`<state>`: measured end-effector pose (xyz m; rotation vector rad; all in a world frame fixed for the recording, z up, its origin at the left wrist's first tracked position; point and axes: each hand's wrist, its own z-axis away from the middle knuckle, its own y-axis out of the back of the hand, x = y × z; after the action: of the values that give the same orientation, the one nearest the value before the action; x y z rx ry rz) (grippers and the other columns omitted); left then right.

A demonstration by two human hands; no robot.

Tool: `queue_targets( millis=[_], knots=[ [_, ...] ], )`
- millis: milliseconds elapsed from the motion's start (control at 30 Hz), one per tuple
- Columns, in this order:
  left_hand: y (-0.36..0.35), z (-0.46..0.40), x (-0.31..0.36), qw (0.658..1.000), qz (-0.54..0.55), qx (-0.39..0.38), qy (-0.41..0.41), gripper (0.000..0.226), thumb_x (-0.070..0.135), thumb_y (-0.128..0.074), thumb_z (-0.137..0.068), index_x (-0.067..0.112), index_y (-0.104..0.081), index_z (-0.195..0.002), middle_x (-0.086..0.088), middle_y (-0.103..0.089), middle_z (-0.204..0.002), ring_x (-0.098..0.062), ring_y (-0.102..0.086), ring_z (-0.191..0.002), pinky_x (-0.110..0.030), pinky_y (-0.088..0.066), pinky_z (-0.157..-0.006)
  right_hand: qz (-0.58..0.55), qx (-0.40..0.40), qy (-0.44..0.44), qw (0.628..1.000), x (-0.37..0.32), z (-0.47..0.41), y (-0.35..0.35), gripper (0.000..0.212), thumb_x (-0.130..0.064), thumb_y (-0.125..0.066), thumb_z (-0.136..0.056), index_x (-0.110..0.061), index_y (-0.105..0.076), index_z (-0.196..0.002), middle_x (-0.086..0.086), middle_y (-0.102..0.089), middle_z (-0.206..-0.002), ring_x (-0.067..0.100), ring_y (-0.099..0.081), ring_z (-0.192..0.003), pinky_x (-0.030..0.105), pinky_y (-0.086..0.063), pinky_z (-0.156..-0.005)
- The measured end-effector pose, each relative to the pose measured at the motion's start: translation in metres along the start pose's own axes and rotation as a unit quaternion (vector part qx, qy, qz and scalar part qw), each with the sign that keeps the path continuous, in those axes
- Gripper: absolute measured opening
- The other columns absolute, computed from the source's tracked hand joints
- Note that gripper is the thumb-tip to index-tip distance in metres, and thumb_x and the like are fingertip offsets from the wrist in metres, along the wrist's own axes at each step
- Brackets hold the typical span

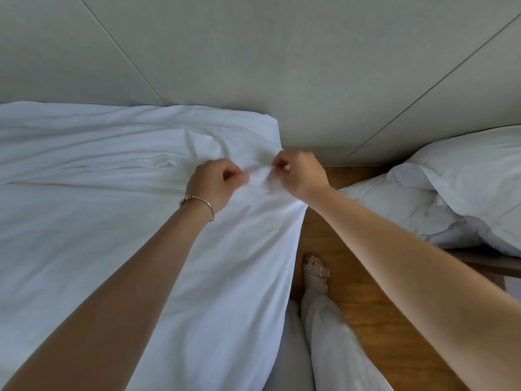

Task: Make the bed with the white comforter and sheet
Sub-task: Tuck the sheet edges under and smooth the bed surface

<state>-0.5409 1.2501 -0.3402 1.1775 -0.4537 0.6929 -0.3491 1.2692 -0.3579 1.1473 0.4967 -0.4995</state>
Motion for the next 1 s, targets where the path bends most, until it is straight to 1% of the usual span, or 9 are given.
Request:
queue_targets(
  millis=[167, 300, 367, 467, 567, 667, 767, 867, 1000],
  knots=[
    [0.006, -0.036, 0.051, 0.993, 0.006, 0.104, -0.052, 0.015, 0.018, -0.046, -0.1, 0.004, -0.052, -0.104, -0.002, -0.053, -0.087, -0.022, -0.045, -0.08, -0.026, -0.031, -0.068, -0.158, 0.042, -0.084, 0.983, -0.026, -0.036, 0.036, 0.01, -0.011, -0.043, -0.097, -0.013, -0.05, -0.091, 0.007, -0.06, -0.06, 0.013, -0.056, -0.037, 0.032, -0.049, -0.044],
    [0.006, -0.073, 0.068, 0.997, 0.064, 0.018, -0.046, 0.022, 0.021, -0.054, -0.095, 0.013, -0.035, -0.104, 0.002, -0.045, -0.087, -0.022, -0.044, -0.081, -0.026, -0.03, -0.064, -0.25, 0.035, -0.124, 0.96, -0.014, -0.045, 0.047, 0.025, -0.018, -0.069, -0.085, -0.014, -0.046, -0.093, 0.0, -0.05, -0.067, 0.012, -0.049, -0.051, 0.019, -0.041, -0.044],
    [0.003, -0.079, 0.065, 0.993, -0.034, -0.068, -0.091, 0.042, 0.021, -0.064, -0.087, 0.01, -0.036, -0.115, -0.002, -0.046, -0.095, -0.025, -0.048, -0.086, -0.029, -0.036, -0.07, -0.241, 0.039, -0.129, 0.961, -0.004, -0.047, 0.048, 0.042, -0.023, -0.079, -0.077, -0.015, -0.043, -0.096, -0.004, -0.045, -0.073, 0.01, -0.043, -0.06, 0.018, -0.037, -0.049],
    [0.002, -0.083, 0.055, 0.965, -0.161, 0.068, -0.193, 0.04, 0.027, -0.063, -0.087, 0.007, -0.051, -0.119, -0.012, -0.056, -0.106, -0.032, -0.054, -0.099, -0.035, -0.036, -0.082, -0.26, 0.104, -0.19, 0.941, 0.01, -0.056, 0.038, 0.047, -0.03, -0.081, -0.076, -0.014, -0.044, -0.099, -0.003, -0.051, -0.085, 0.009, -0.049, -0.065, 0.023, -0.043, -0.059],
    [0.014, -0.071, 0.038, 0.949, -0.115, 0.158, -0.247, 0.031, 0.044, -0.06, -0.085, 0.015, -0.063, -0.095, -0.006, -0.058, -0.089, -0.025, -0.055, -0.085, -0.034, -0.042, -0.072, -0.288, 0.122, -0.276, 0.909, 0.014, -0.054, 0.021, 0.035, -0.023, -0.069, -0.085, -0.013, -0.048, -0.11, 0.005, -0.054, -0.109, 0.017, -0.056, -0.081, 0.026, -0.046, -0.068],
    [0.015, -0.056, 0.0, 0.938, -0.231, 0.035, -0.258, 0.05, 0.06, -0.048, -0.086, 0.022, -0.064, -0.115, -0.007, -0.064, -0.115, -0.028, -0.059, -0.109, -0.04, -0.044, -0.089, -0.142, 0.225, -0.047, 0.963, 0.015, -0.033, -0.004, 0.034, -0.019, -0.066, -0.088, -0.007, -0.054, -0.117, 0.012, -0.044, -0.127, 0.017, -0.048, -0.096, 0.022, -0.041, -0.08],
    [0.014, -0.061, -0.035, 0.91, -0.376, -0.036, -0.171, 0.051, 0.046, -0.029, -0.101, 0.035, -0.025, -0.15, 0.004, -0.013, -0.161, -0.021, -0.007, -0.149, -0.047, -0.007, -0.115, -0.024, 0.179, 0.265, 0.947, 0.004, -0.02, -0.029, 0.023, -0.023, -0.061, -0.091, -0.008, -0.068, -0.107, 0.015, -0.058, -0.116, 0.032, -0.058, -0.1, 0.043, -0.05, -0.081],
    [0.033, -0.075, -0.047, 0.953, -0.249, 0.056, -0.164, 0.058, 0.029, -0.057, -0.094, 0.014, -0.036, -0.146, -0.009, -0.03, -0.155, -0.03, -0.035, -0.137, -0.047, -0.026, -0.11, -0.013, 0.106, 0.256, 0.961, -0.011, -0.033, -0.04, 0.038, -0.032, -0.044, -0.097, -0.012, -0.066, -0.122, 0.014, -0.056, -0.135, 0.036, -0.054, -0.118, 0.047, -0.05, -0.09],
    [0.07, -0.068, -0.063, 0.97, -0.188, 0.015, -0.152, 0.076, 0.059, -0.067, -0.063, 0.013, -0.057, -0.122, -0.007, -0.059, -0.118, -0.03, -0.058, -0.102, -0.041, -0.044, -0.092, 0.072, 0.018, 0.121, 0.99, -0.039, -0.068, -0.022, 0.058, -0.039, -0.054, -0.096, -0.036, -0.031, -0.149, -0.007, -0.032, -0.155, 0.018, -0.048, -0.128, 0.037, -0.05, -0.084]
  ],
)
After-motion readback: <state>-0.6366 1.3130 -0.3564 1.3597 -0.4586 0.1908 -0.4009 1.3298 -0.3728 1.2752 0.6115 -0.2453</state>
